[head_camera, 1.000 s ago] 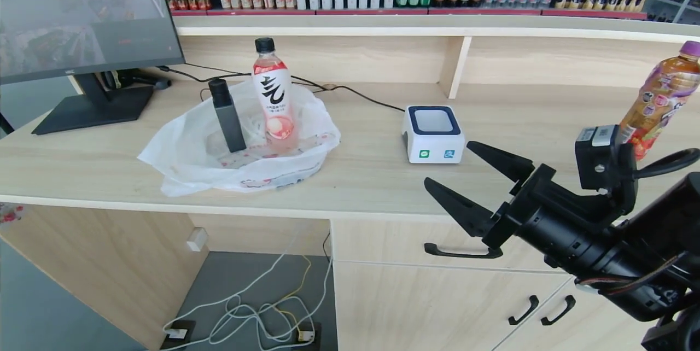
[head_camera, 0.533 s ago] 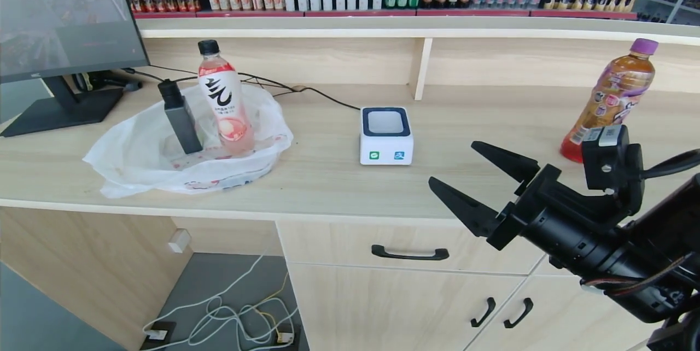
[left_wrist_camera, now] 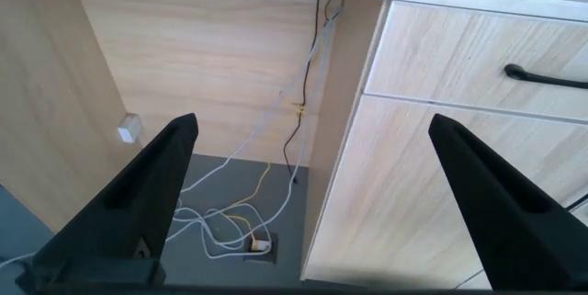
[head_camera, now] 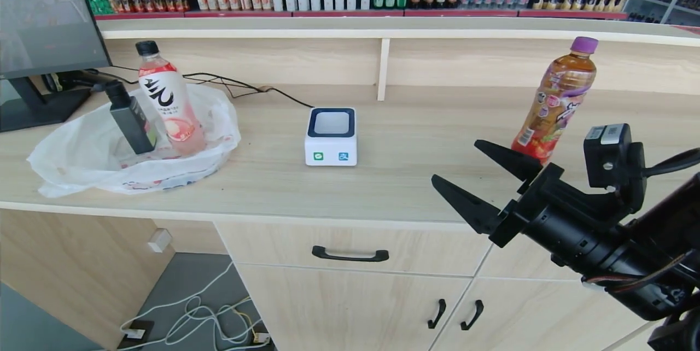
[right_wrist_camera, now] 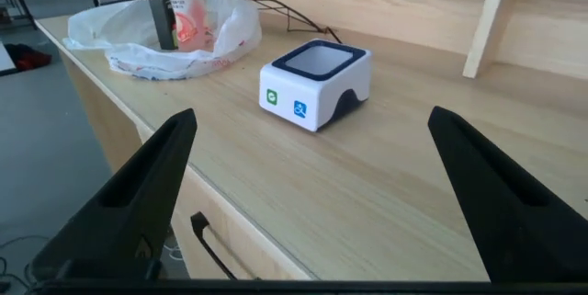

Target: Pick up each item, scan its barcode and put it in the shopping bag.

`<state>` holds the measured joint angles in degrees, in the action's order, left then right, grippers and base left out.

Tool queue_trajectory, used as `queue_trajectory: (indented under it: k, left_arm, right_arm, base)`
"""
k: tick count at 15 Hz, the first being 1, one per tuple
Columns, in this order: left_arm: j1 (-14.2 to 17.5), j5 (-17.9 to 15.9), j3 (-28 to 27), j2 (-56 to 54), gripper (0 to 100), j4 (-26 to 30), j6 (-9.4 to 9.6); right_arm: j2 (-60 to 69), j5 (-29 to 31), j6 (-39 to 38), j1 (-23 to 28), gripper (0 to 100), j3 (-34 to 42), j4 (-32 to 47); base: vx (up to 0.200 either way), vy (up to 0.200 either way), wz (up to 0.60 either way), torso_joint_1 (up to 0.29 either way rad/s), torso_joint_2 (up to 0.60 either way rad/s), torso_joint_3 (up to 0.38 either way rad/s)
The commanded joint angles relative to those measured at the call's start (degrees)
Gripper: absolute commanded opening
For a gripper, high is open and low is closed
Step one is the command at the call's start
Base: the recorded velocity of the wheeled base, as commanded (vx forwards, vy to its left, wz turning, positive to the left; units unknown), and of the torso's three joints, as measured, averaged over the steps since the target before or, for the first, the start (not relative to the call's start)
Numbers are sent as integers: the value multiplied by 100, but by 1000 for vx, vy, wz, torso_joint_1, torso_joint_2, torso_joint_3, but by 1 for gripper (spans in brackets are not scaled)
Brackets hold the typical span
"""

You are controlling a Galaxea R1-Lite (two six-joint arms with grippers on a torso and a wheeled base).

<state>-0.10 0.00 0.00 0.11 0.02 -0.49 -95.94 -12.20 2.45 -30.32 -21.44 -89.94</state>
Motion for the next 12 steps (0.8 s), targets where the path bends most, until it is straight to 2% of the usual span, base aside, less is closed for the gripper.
queue_trajectory:
  k: [1,3,8,10,12]
  left_arm:
    - [1,0,0,-2,100,-2,-4]
    - [1,0,0,-2,100,-2,-4]
    - [1,0,0,-2,100,-2,14]
    - [1,0,0,-2,100,-2,5]
    - [1,0,0,-2,100,-2,14]
  right_arm:
    - [-12,-1,1,96,100,-18,-6]
    - [-30,-1,1,439,100,-35,-6]
    - [-92,-1,1,922,100,-62,-6]
    - [-171,-1,1,1221,100,-79,-6]
    - [-259,-1,10,1274,100,-220,-6]
  base:
    - [0,-200,0,27,2,2]
    - [0,-200,0,2,5,5]
    - [0,-200,0,0,3,5]
    - [0,0,0,0,0,0]
    - [0,0,0,0,0,0]
